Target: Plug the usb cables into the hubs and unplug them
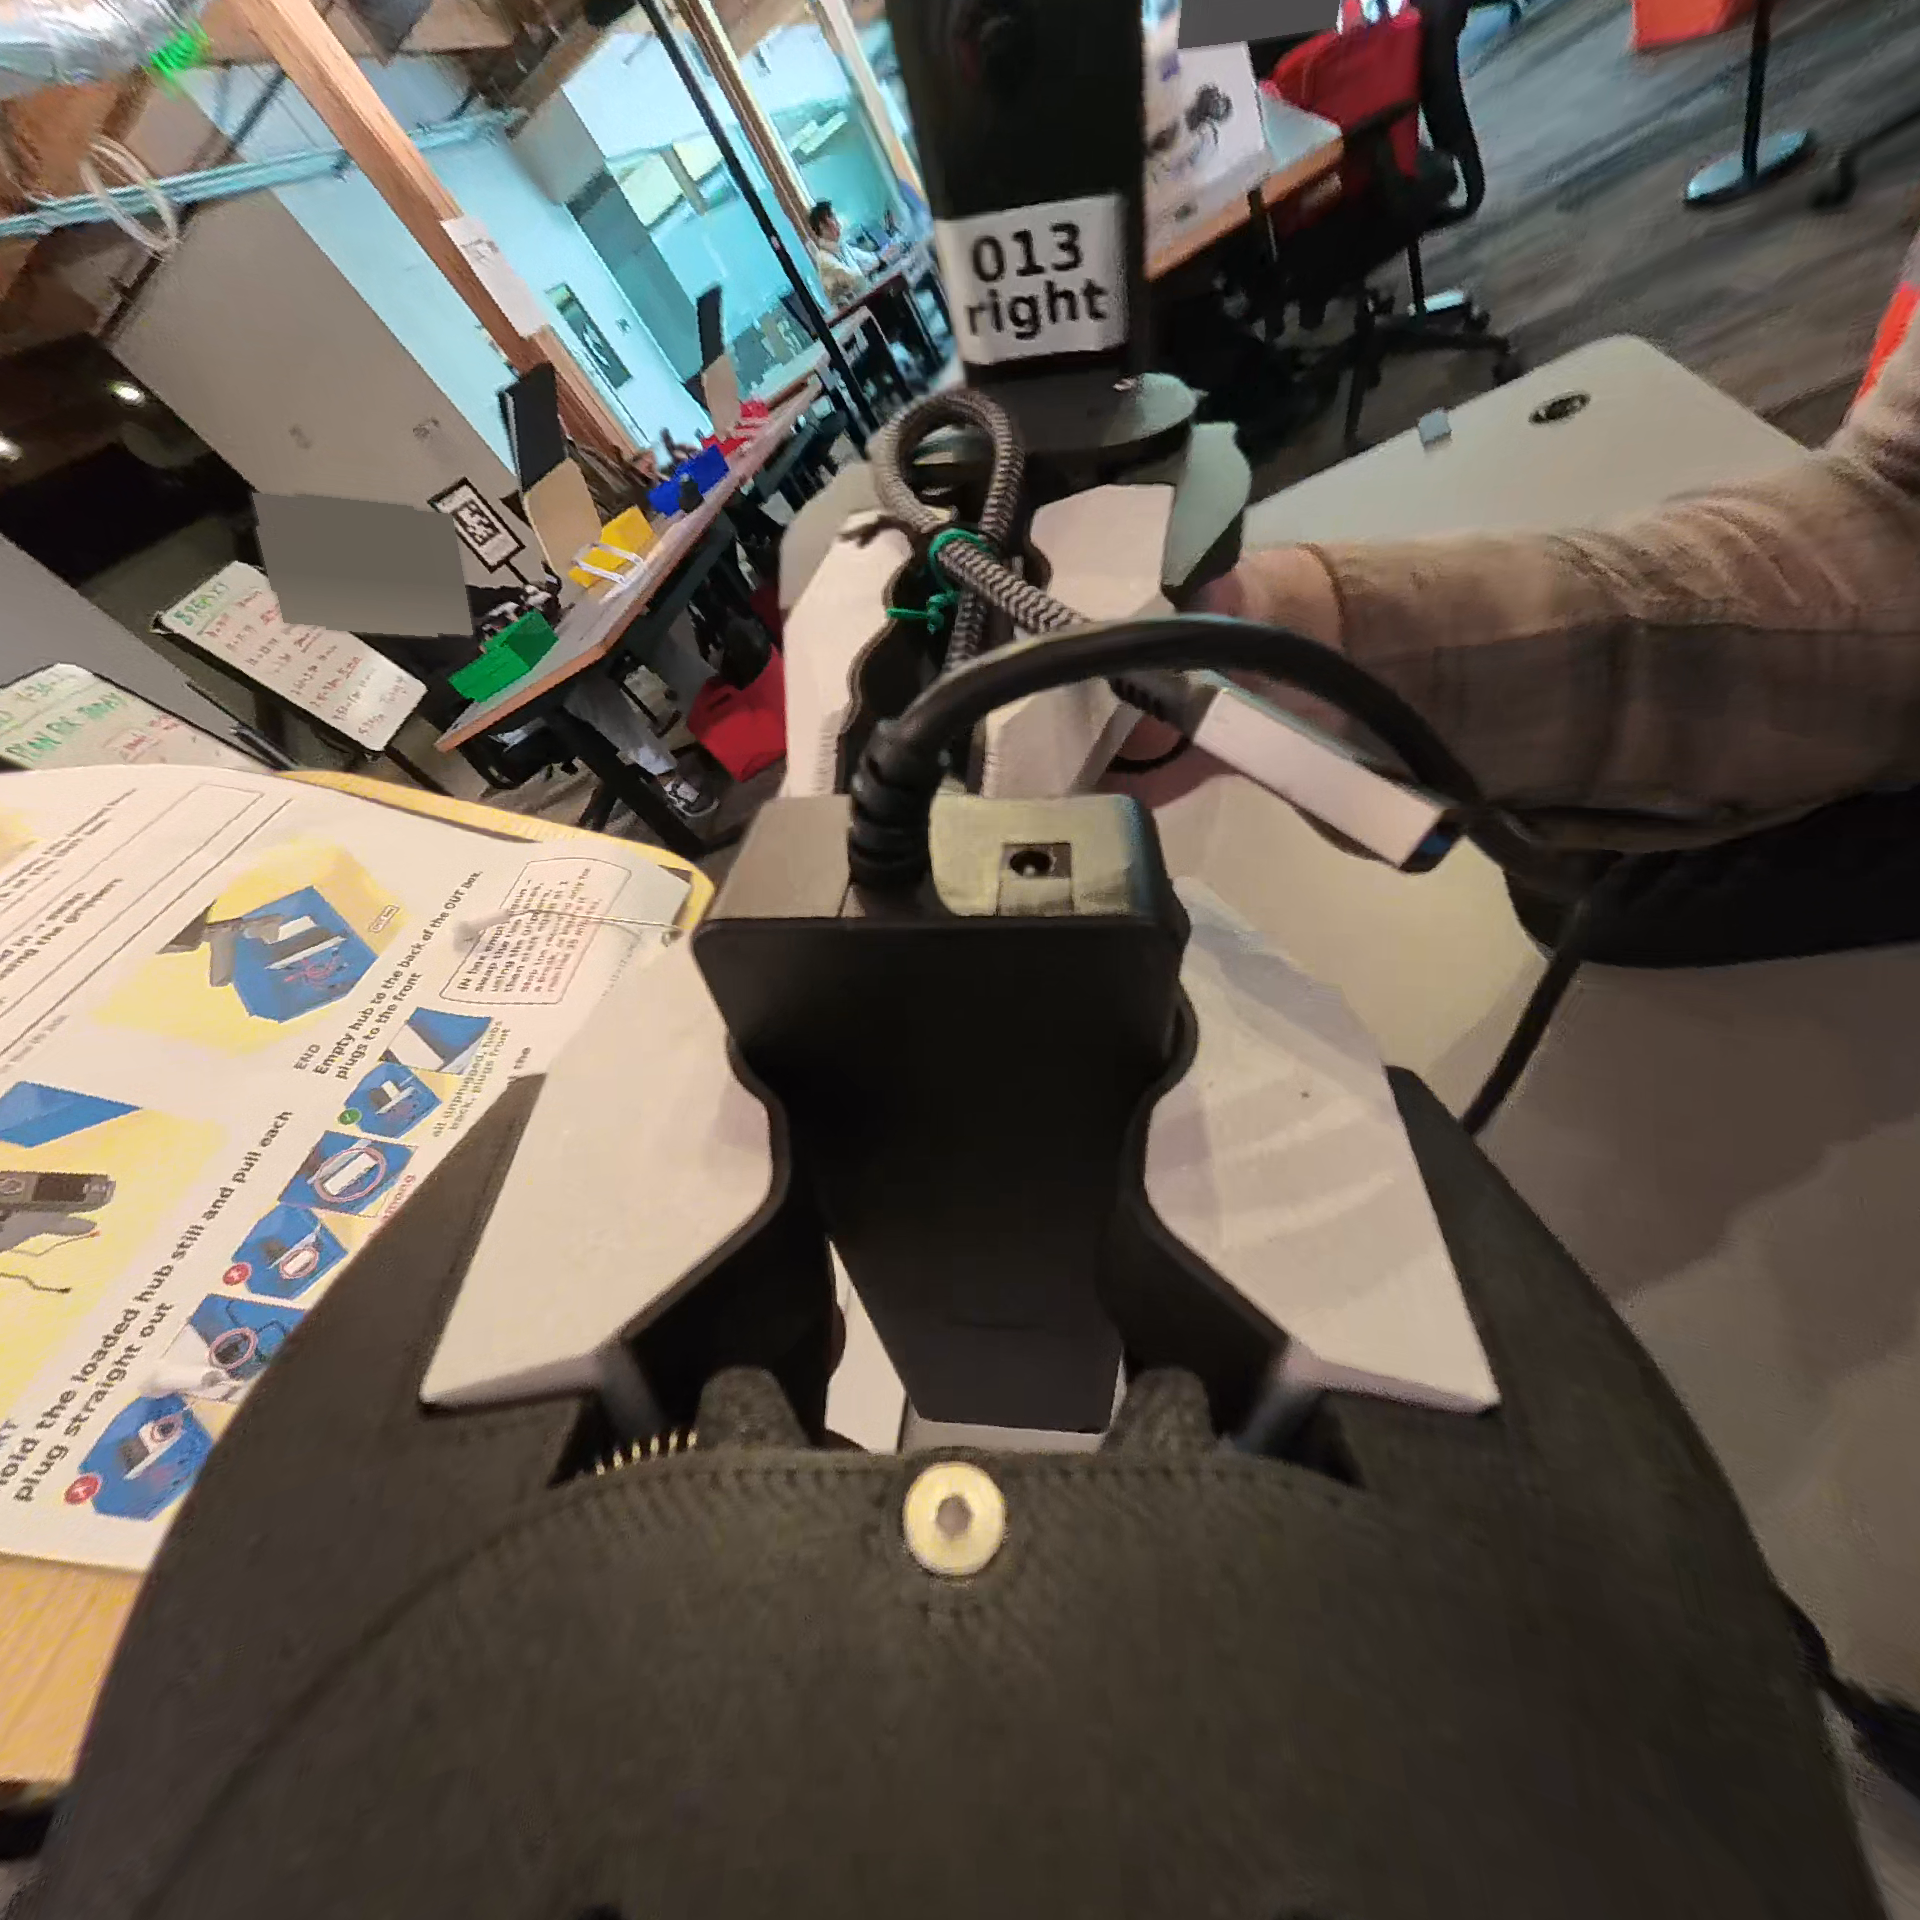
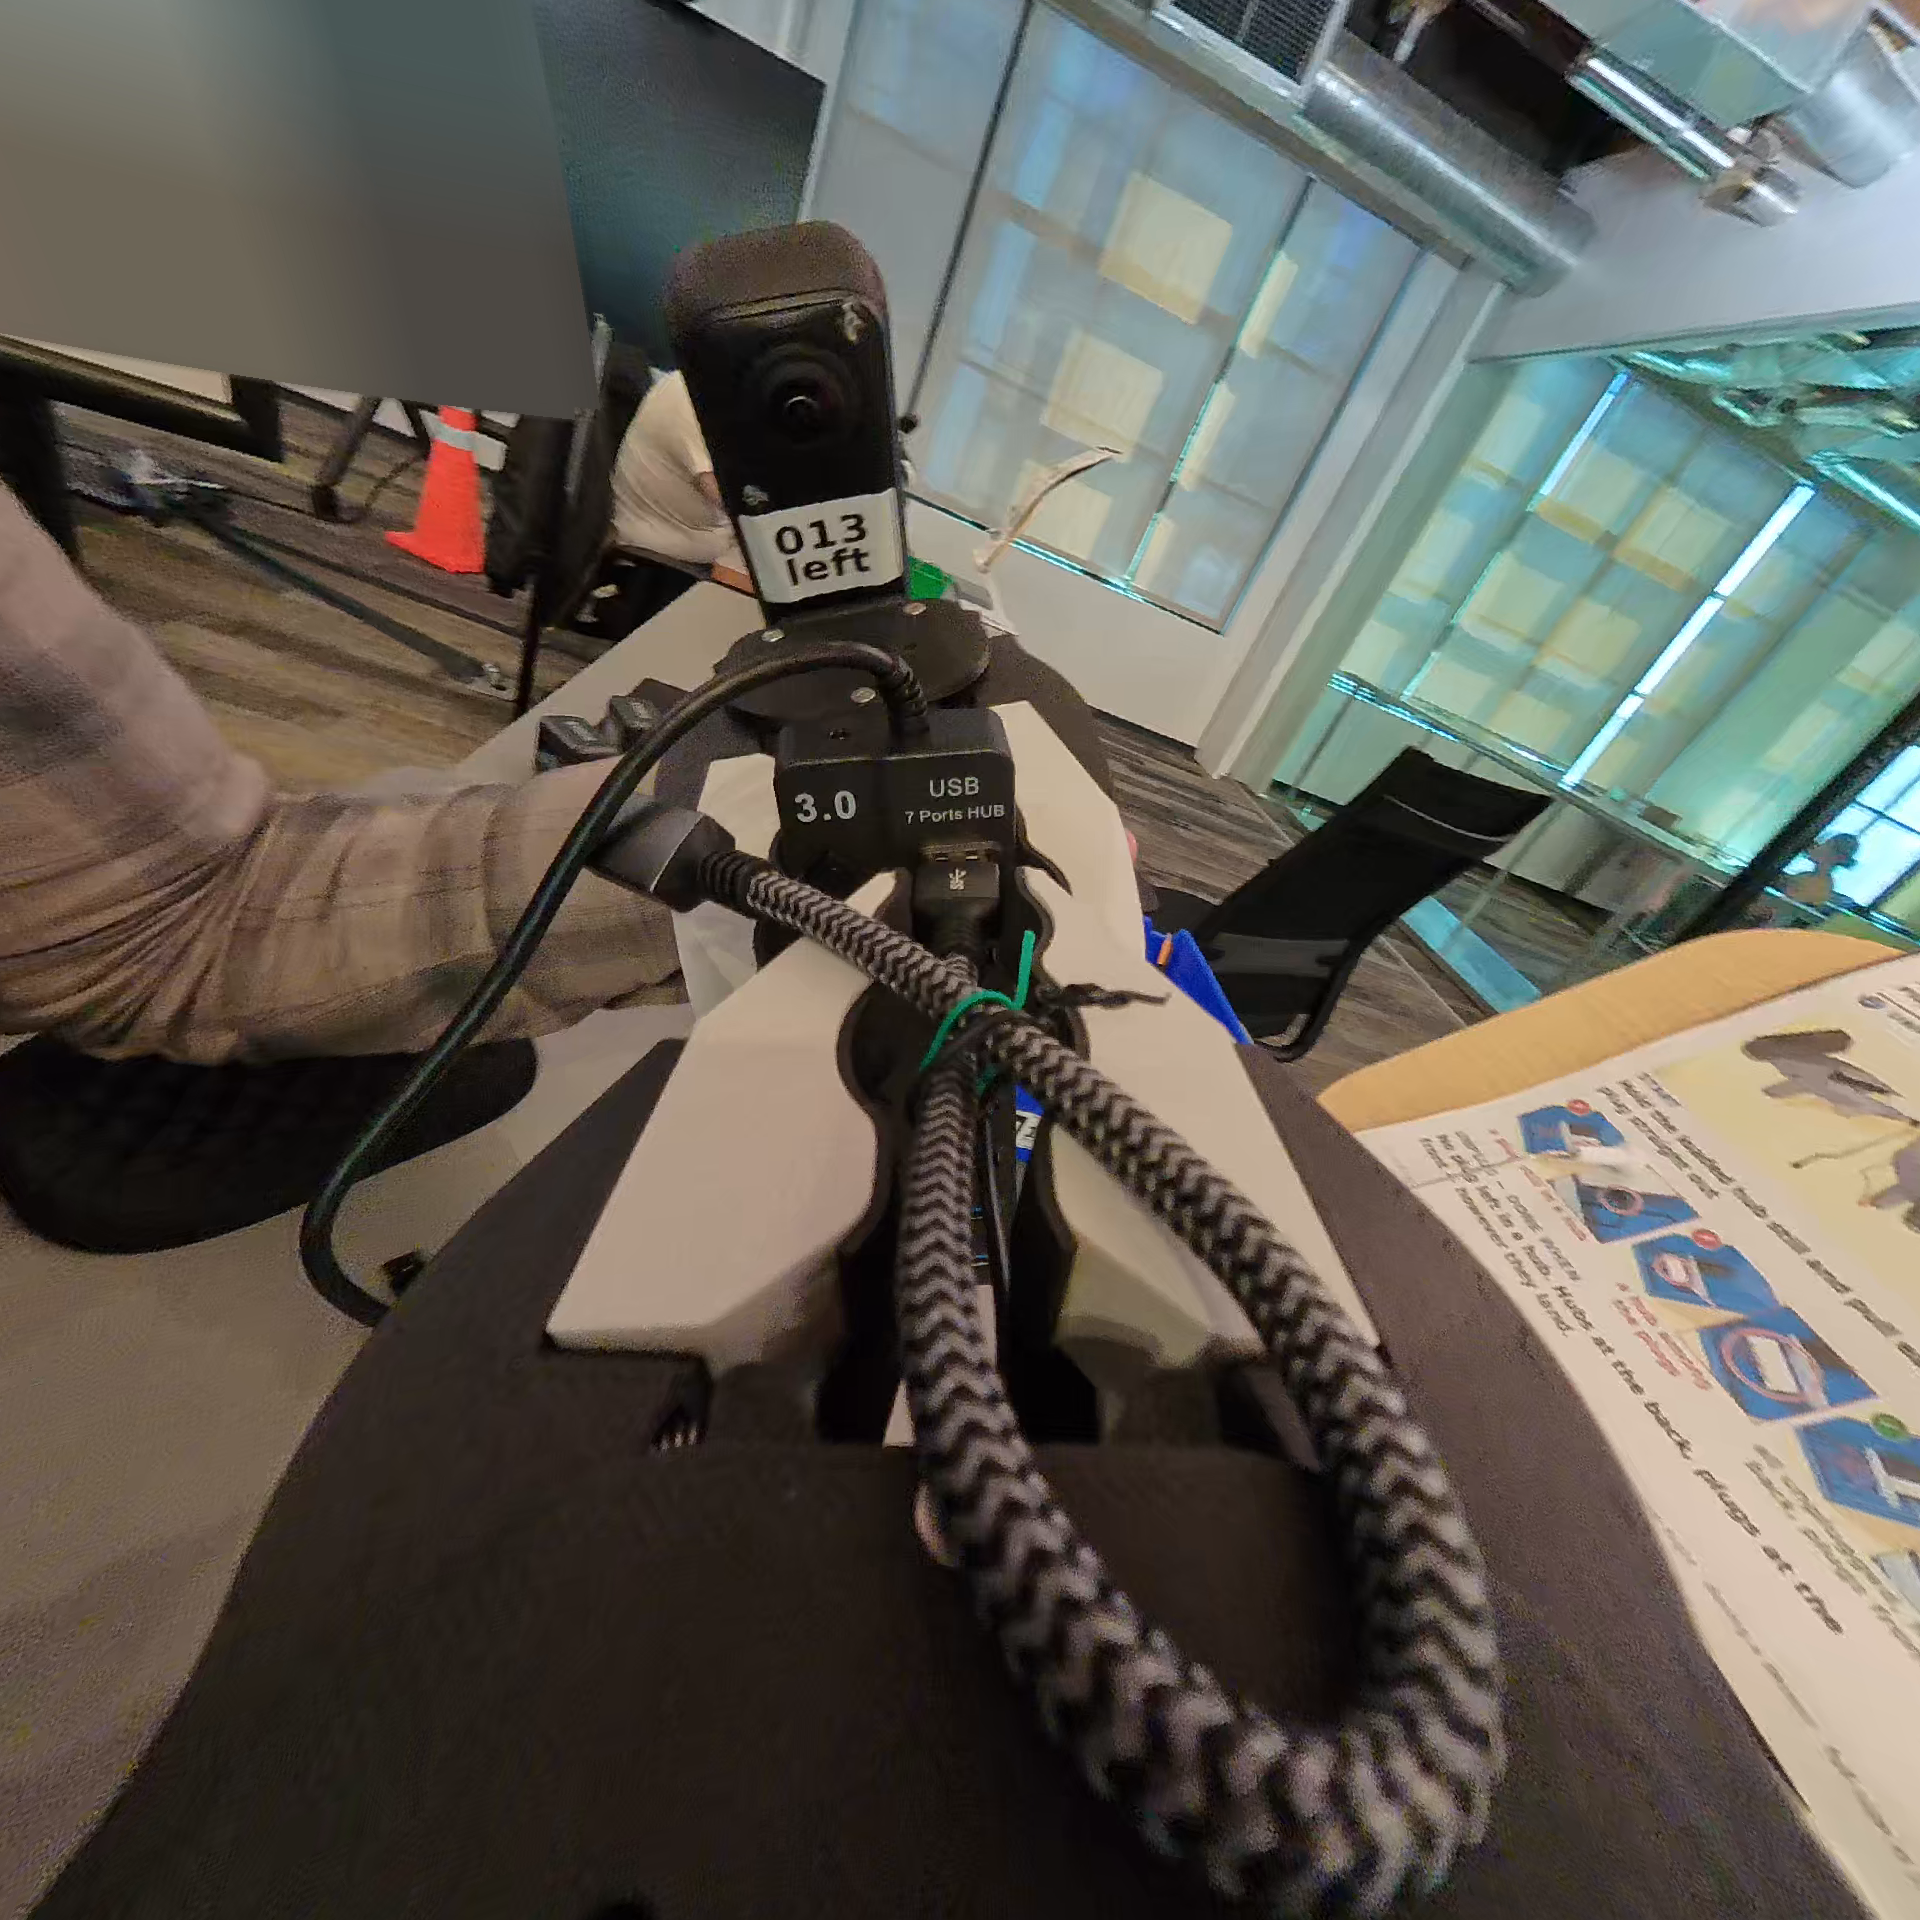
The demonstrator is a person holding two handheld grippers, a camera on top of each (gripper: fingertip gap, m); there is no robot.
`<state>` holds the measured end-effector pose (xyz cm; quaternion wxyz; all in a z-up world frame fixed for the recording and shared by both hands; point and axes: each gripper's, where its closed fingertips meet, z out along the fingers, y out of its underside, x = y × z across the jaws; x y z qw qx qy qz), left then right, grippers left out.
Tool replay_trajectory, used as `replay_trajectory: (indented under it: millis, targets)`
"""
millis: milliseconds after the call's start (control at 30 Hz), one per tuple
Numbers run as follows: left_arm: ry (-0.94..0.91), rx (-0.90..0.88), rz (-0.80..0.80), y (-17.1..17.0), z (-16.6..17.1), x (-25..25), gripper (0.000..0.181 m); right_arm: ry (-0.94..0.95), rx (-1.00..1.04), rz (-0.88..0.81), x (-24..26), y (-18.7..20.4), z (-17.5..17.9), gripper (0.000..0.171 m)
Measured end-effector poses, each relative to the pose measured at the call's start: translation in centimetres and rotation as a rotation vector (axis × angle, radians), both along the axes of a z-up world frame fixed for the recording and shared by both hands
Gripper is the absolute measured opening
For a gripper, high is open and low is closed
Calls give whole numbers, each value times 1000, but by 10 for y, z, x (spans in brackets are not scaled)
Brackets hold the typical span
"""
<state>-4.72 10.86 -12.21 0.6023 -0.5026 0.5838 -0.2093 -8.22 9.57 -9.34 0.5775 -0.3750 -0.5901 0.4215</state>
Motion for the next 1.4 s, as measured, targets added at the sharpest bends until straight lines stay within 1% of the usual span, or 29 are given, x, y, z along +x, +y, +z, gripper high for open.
replay_trajectory:
  millis: [33, 100, 167, 200, 267, 367, 467, 567, 733, 867, 967, 1067, 1167, 1233, 1400]
  targets:
    - [22, -1, -13, -4, -2, 1, 67, -5, -4, 32, 2, -4, -1, 14]
    - [65, -6, -63, -15, -7, 6, 67, -8, -32, 119, 10, -12, -2, 14]
    - [16, 4, -47, -13, 1, -6, 67, 121, -105, 175, 39, -7, 19, 14]
    - [-20, 1, -28, -10, 8, -17, 67, 157, -119, 128, 54, 4, 27, 13]
    - [-85, 32, 37, -3, 22, -35, 67, 108, -63, -5, 64, 21, 23, 13]
    - [-124, 24, 56, 0, 29, -43, 67, 113, -78, -69, 63, 32, 25, 13]
    - [-136, 33, 87, 3, 32, -49, 67, 52, -55, -163, 57, 46, 14, 14]
    - [-144, 57, 122, 3, 39, -60, 67, 12, -16, -229, 52, 49, 14, 14]
    - [-157, 98, 201, 1, 51, -85, 67, 12, 37, -313, 52, 43, 35, 14]
    - [-199, 121, 238, 0, 60, -106, 66, 2, 52, -419, 71, 55, 63, 14]
    - [-224, 132, 249, -3, 65, -117, 66, -77, 91, -581, 109, 75, 82, 13]
    - [-235, 149, 283, -2, 68, -127, 66, -200, 117, -739, 165, 90, 84, 14]
    - [-255, 144, 277, -5, 70, -133, 66, -334, 122, -905, 230, 102, 71, 15]
    - [-248, 147, 292, -4, 69, -135, 66, -444, 122, -1024, 275, 110, 54, 14]
    - [-230, 143, 295, -3, 67, -131, 66, -664, 112, -1201, 359, 120, 7, 15]
